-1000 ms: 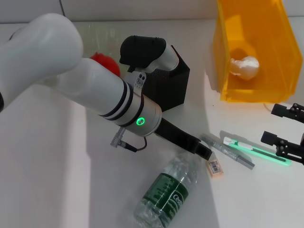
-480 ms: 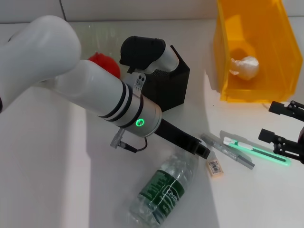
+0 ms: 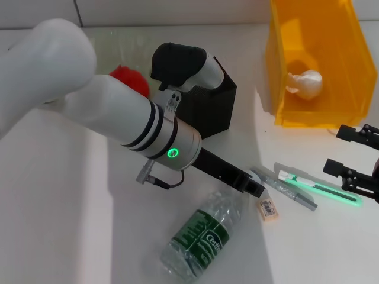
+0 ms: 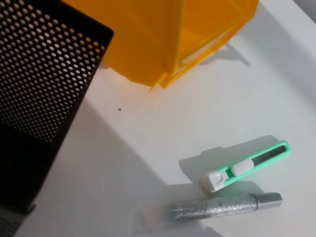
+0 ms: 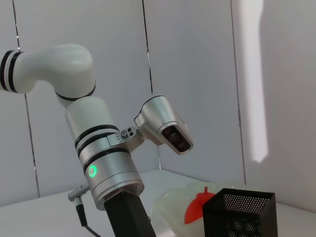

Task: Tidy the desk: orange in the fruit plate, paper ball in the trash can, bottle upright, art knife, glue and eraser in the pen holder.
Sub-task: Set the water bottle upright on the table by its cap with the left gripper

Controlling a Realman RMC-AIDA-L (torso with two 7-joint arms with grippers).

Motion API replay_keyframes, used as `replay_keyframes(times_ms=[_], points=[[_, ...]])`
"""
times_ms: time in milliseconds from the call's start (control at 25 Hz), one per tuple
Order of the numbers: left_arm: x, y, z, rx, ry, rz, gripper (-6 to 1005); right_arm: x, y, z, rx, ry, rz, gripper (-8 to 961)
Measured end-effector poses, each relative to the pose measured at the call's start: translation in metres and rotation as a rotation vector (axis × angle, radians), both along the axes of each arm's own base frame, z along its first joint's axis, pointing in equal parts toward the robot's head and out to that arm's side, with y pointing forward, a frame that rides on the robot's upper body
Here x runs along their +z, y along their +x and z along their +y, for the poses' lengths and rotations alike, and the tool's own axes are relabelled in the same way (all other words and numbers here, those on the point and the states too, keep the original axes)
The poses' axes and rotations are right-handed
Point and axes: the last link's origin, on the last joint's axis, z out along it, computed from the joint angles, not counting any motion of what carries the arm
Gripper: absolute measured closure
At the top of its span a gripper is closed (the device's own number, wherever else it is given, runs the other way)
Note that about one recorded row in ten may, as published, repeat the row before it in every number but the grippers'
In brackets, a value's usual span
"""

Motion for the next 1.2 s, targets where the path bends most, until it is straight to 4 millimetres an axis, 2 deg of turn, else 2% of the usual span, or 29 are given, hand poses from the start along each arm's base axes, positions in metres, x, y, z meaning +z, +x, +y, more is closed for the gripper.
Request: replay_keyframes(times_ms=[680, 760, 1080, 1200], points=[[0.033, -0.025, 0.001, 0.023, 0.084, -0.132, 554, 0.005, -0.002, 0.005, -0.015, 0.034, 0.029, 233], [0.042, -0.029, 0.000, 0.008, 0.098, -0.160, 554, 0.006, -0.002, 0.007, -0.018, 0.039, 0.035, 233], [0.049, -0.032, -0.002, 0.003, 0.107, -0.209, 554, 0.007, -0.004, 0.008, -0.017, 0.044, 0.043, 233], [0.064, -0.040, -0.006, -0.016, 0.127, -0.301, 554, 0.008, -0.004, 0.008, -0.020, 0.054, 0.050, 233]])
